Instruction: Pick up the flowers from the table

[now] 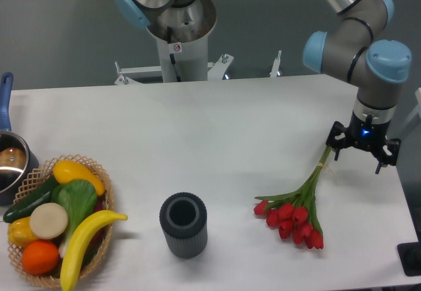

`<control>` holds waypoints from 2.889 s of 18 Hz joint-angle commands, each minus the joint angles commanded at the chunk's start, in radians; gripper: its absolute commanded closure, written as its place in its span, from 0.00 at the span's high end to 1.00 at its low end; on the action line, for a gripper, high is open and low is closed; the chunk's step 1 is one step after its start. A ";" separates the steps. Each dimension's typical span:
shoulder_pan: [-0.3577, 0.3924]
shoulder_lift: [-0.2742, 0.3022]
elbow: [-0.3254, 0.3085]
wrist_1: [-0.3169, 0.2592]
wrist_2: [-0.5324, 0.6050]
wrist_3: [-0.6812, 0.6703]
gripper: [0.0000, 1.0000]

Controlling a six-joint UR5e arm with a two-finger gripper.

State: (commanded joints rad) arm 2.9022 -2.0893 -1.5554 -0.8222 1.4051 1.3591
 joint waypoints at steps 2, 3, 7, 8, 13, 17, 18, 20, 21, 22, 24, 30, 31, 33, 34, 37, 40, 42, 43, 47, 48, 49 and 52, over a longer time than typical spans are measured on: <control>0.002 0.000 0.002 0.000 -0.002 0.000 1.00; 0.002 0.000 0.002 0.000 -0.002 -0.002 1.00; 0.002 0.002 -0.014 0.012 -0.046 -0.008 1.00; 0.003 0.006 -0.026 0.015 -0.073 -0.011 1.00; 0.006 0.023 -0.089 0.025 -0.161 -0.008 1.00; -0.008 0.021 -0.121 0.025 -0.158 0.000 1.00; -0.021 0.017 -0.126 0.025 -0.158 0.000 1.00; -0.056 0.009 -0.126 0.026 -0.158 -0.002 1.00; -0.073 0.008 -0.126 0.026 -0.158 -0.002 1.00; -0.090 0.006 -0.130 0.025 -0.158 -0.003 1.00; -0.104 -0.002 -0.140 0.026 -0.156 -0.002 1.00; -0.106 -0.023 -0.129 0.034 -0.155 0.047 0.92; -0.104 -0.025 -0.129 0.035 -0.155 0.049 0.86; -0.106 -0.034 -0.130 0.037 -0.158 0.041 0.61; -0.106 -0.035 -0.127 0.038 -0.158 0.043 0.51; -0.104 -0.047 -0.115 0.038 -0.158 0.048 0.20; -0.106 -0.063 -0.110 0.038 -0.155 0.049 0.00; -0.101 -0.057 -0.107 0.037 -0.155 0.051 0.00; -0.095 -0.049 -0.097 0.035 -0.155 0.051 0.00; -0.081 -0.020 -0.062 0.025 -0.150 0.040 0.00; -0.081 -0.018 -0.034 0.022 -0.149 0.040 0.00; -0.081 -0.015 -0.011 0.008 -0.146 0.040 0.00; -0.080 -0.005 0.050 -0.050 -0.083 0.041 0.00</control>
State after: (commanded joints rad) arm 2.8225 -2.0939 -1.5051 -0.8726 1.3221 1.4005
